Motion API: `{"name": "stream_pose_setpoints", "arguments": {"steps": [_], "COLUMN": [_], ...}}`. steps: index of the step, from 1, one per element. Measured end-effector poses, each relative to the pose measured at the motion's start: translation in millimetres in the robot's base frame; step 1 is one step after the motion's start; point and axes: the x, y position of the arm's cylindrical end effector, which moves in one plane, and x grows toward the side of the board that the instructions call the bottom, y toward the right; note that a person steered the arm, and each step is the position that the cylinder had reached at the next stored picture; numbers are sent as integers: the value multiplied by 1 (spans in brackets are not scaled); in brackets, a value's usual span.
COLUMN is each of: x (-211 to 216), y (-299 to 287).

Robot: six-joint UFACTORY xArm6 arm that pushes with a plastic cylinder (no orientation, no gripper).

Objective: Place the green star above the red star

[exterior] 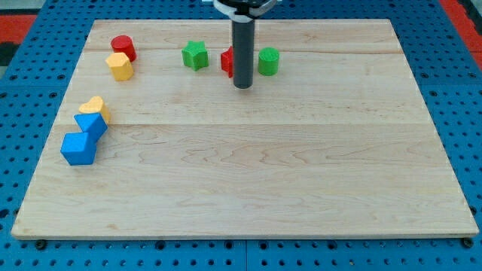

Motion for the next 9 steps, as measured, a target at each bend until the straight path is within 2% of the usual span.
{"name": "stream_pose_setpoints", "arguments": {"steps": [4,6,8,9], "x": [0,45,26,0], "y": [-3,-67,-120,-110]}}
